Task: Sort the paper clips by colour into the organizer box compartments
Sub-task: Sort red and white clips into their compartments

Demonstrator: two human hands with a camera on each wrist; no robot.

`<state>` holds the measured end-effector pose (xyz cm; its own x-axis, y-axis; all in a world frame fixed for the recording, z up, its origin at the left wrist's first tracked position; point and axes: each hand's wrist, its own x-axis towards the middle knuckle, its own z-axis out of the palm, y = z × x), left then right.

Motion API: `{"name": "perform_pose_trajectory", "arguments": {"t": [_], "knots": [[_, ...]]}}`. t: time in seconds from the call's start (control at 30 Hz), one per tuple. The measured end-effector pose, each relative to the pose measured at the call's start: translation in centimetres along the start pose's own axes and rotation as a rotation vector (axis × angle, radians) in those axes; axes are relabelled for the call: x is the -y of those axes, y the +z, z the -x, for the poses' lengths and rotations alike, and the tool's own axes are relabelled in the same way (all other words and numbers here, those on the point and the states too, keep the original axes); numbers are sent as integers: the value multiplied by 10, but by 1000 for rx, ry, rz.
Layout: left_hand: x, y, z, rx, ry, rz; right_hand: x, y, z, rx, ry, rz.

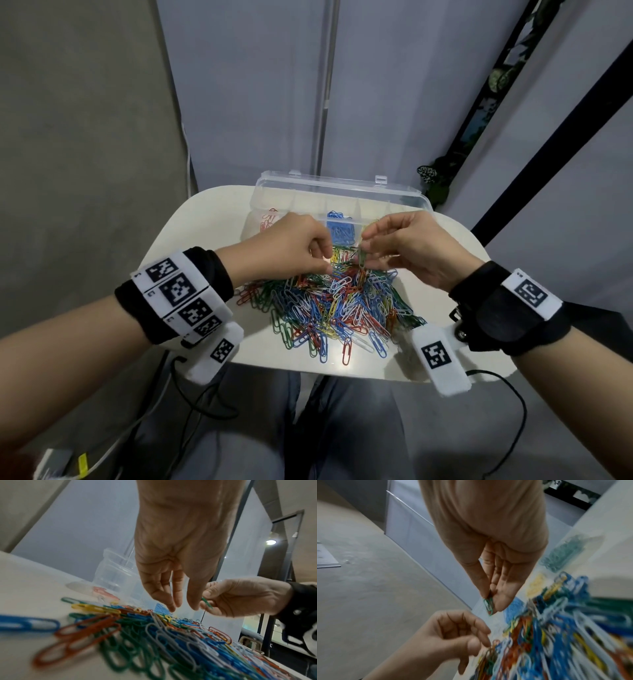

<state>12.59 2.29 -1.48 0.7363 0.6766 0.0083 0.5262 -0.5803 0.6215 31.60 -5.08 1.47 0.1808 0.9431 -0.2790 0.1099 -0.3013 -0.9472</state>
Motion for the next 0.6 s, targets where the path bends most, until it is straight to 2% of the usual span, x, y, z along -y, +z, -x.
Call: {"name": "perform_pose_trajectory", "arguments": {"t": [0.17,0.27,0.33,0.47,0.53,0.6], "knots": [[1,-10,7,83,26,-195,28,-28,-6,-202,-160,78],[4,-13,7,99,43,-243,36,-46,-18,-385,-257,302],[5,-15,9,117,45,-266,34,-52,-27,-452,-286,431],[7,-19,14,147,30,-304,23,-56,-36,-416,-257,552],[10,-21,17,156,20,-317,22,-51,-32,-411,-305,565],[12,-24,20,157,8,-304,23,-41,-24,-326,-348,572]]}}
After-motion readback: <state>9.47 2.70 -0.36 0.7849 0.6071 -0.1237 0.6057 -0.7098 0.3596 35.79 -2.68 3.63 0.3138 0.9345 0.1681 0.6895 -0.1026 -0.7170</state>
